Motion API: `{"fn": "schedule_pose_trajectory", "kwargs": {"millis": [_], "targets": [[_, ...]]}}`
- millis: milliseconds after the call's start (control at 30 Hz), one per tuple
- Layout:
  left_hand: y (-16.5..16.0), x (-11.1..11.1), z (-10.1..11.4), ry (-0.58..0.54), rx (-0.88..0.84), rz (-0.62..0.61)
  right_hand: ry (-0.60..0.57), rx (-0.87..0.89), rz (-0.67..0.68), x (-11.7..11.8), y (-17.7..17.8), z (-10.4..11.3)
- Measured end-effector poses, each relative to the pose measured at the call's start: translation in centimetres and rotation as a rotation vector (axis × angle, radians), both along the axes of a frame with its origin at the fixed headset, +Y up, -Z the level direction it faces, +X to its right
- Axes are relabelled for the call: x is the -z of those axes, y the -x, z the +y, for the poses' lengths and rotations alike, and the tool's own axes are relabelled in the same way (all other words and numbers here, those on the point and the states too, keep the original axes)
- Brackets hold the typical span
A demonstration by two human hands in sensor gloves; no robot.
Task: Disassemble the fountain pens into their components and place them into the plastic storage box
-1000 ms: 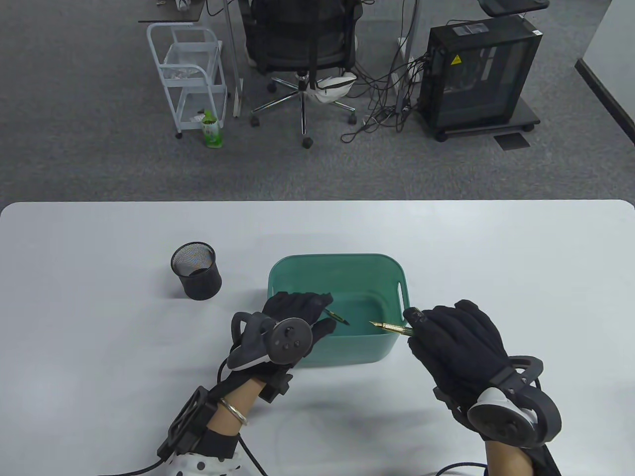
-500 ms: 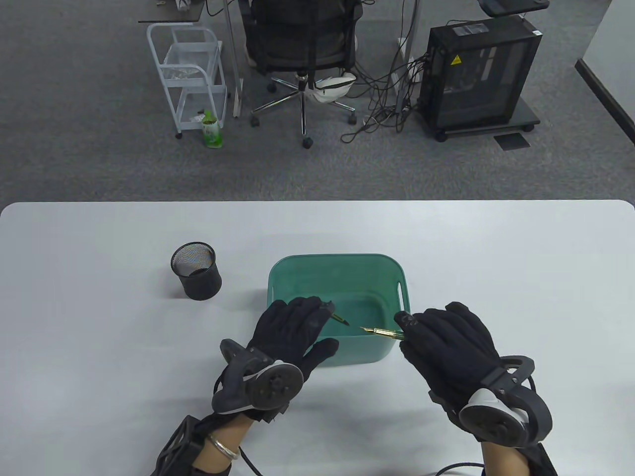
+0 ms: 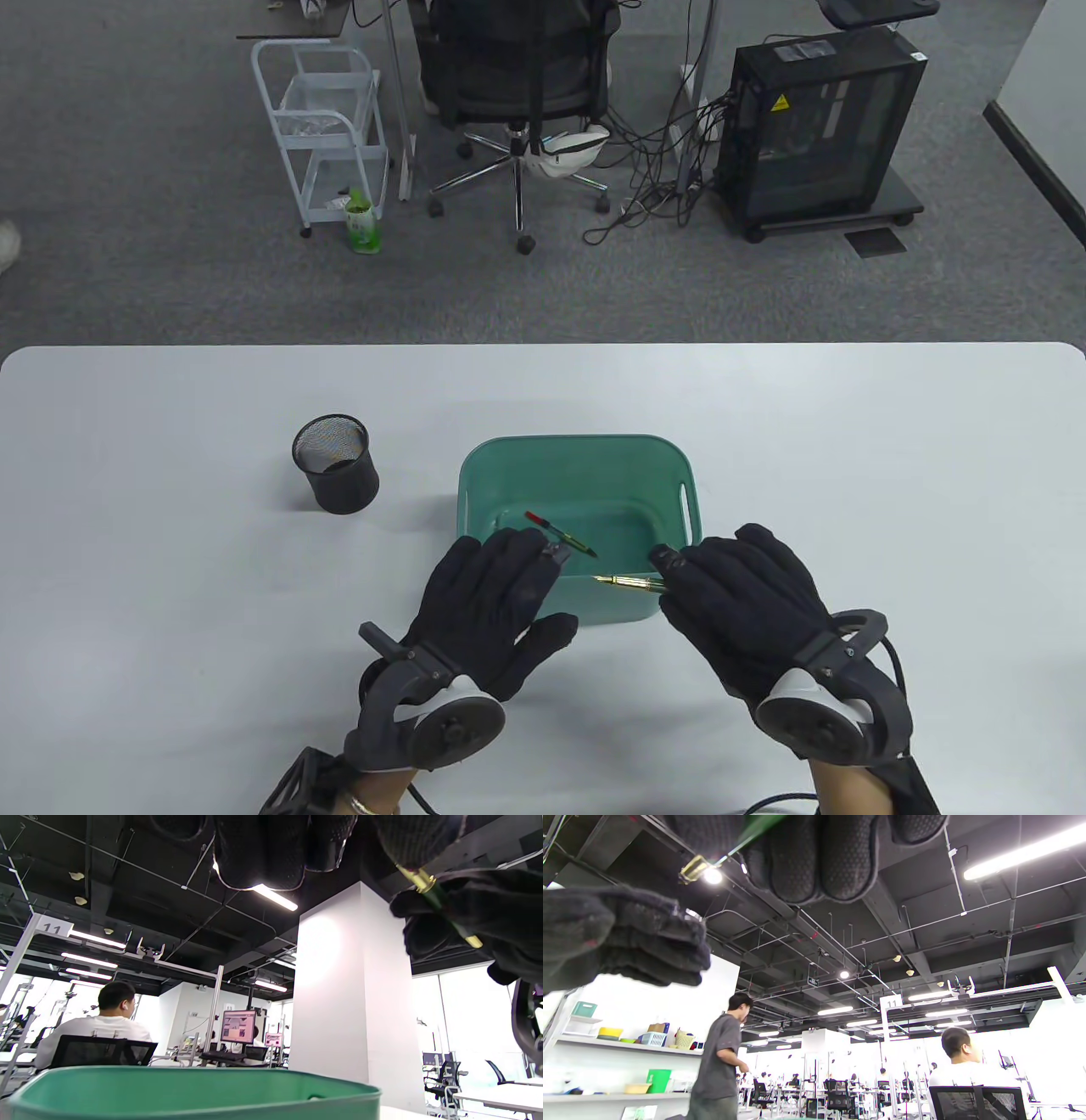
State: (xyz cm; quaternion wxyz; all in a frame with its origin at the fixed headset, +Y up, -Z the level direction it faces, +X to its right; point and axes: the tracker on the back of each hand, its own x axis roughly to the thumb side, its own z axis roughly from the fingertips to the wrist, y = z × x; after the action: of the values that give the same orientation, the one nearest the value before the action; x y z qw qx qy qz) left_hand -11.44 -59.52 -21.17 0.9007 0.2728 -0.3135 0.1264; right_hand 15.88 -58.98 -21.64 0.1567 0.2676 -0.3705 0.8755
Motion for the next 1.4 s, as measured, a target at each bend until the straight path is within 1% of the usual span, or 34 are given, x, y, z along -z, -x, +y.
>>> {"fn": "schedule_pose_trajectory", "kwargs": {"millis": [133, 367, 600, 900, 1100, 1200, 1400], "targets": [[-0.3, -0.5, -0.1, -0.080, -0.021, -0.022, 0.007, -0.041, 0.015, 0.0, 0.9, -0.4], [-1.2, -0.7, -0.6, -0.114, 0.030, -0.035, 0.013, -0.096, 0.039, -0.2, 2.2, -1.0], [-1.6, -0.5, -1.0, -0.121, 0.048, -0.052, 0.015, -0.104, 0.039, -0.2, 2.3, -1.0], [-1.7, -0.4, -0.9, -0.142, 0.038, -0.064, 0.016, -0.120, 0.053, -0.4, 2.6, -1.1], [-1.6, -0.2, -1.0, -0.142, 0.032, -0.121, 0.024, -0.122, 0.069, -0.4, 2.8, -1.2], [-1.3, -0.3, -0.9, -0.162, 0.011, -0.156, 0.015, -0.096, 0.097, -0.6, 2.9, -1.2], [-1.1, -0.2, -0.7, -0.130, -0.008, -0.204, 0.001, -0.073, 0.124, -0.8, 3.1, -1.3]]}}
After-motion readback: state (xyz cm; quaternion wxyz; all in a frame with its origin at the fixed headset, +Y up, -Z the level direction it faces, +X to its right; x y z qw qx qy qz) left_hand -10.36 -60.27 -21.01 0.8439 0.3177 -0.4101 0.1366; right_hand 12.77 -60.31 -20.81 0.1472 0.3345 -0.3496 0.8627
